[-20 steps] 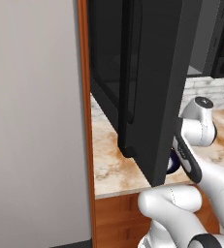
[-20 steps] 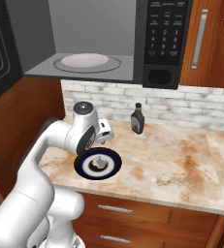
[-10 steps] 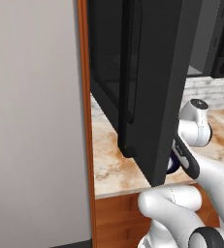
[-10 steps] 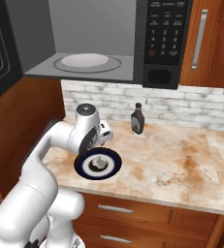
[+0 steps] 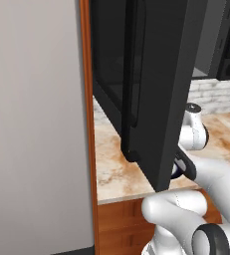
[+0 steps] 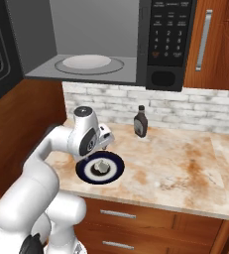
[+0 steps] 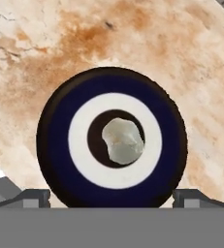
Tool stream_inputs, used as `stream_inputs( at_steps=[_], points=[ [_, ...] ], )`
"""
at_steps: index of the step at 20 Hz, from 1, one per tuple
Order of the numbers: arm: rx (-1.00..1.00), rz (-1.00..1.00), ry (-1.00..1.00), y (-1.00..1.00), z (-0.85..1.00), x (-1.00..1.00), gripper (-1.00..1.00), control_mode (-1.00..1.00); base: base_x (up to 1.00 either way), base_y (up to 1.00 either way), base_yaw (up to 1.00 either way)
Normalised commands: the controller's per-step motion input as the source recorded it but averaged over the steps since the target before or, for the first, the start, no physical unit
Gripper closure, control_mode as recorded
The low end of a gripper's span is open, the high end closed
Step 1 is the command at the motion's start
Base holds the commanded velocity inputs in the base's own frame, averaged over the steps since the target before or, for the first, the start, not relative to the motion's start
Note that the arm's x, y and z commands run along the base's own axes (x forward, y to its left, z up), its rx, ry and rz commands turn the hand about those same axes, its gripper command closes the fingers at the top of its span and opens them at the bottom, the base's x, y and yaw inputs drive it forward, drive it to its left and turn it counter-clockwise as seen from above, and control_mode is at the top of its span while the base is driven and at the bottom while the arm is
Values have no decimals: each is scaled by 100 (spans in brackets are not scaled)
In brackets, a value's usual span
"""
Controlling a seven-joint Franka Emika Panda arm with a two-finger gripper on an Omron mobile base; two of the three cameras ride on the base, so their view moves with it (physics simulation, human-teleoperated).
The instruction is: Pick the garlic from the counter and place it in the microwave. Then turn on the microwave.
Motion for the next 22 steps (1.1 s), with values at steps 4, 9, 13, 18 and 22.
stream_inputs(
  at_steps=[4, 9, 13, 18, 22],
  points=[
    [0, 8, 0, 0, -23, 12, -100, -100, 0, 0, 0],
    [-2, 7, 2, 0, -23, 11, -100, -100, 0, 0, 0],
    [-4, 4, 2, 0, -19, 10, -100, -100, 0, 0, 0],
    [-6, 2, 1, 0, -19, 17, -100, -100, 0, 0, 0],
    [-3, 1, 2, 0, -16, 17, -100, -100, 0, 0, 0]
  ],
)
